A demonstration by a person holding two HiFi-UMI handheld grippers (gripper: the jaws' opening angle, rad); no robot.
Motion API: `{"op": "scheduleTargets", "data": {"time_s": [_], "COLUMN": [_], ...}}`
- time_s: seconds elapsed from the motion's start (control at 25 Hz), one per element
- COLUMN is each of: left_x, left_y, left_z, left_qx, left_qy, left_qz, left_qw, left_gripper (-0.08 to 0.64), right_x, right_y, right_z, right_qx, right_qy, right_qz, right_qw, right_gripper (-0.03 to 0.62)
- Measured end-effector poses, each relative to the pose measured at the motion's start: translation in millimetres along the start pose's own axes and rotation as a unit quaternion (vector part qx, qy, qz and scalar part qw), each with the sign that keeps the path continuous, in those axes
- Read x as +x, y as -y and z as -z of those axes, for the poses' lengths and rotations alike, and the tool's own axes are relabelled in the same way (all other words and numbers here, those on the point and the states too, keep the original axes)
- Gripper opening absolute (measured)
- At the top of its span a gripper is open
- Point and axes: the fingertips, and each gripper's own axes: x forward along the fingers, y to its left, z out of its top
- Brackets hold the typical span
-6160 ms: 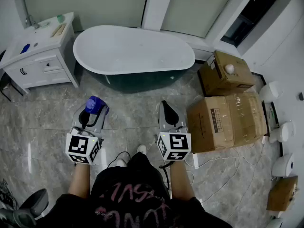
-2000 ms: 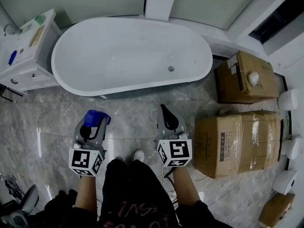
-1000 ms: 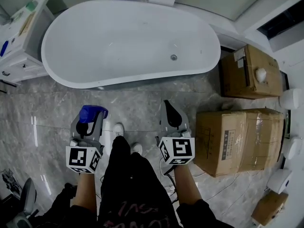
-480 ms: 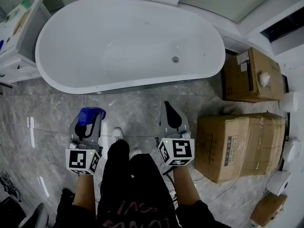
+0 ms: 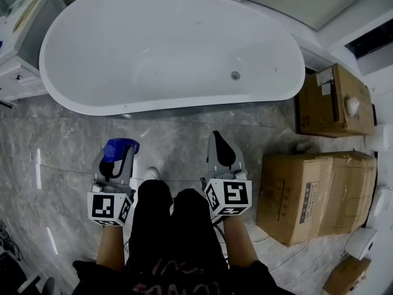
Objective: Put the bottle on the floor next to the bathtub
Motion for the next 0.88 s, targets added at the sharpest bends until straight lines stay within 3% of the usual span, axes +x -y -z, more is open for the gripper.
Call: {"op": "scheduleTargets", "data": {"time_s": [0.68, 0.88], "left_x": [58.8, 77.1], "left_y": [-29.3, -45.3], "left_z": [155.3, 205.4], "left_qx": [0.014, 0.004], "left_qy": [0.011, 0.007], "left_qz": [-0.007, -0.011], "left_qw": [0.9998, 0.9999], "left_gripper": [0.169, 0.169], "right_x": [59.0, 76.2], "right_y": [18.9, 18.3], "right_z": [161.5, 207.5], "right_qx": [0.019, 0.0], "right_qy": [0.009, 0.008], "right_qz": [-0.003, -0.009], "right_qw": [1.0, 1.0], "right_gripper": [0.026, 0.026]}}
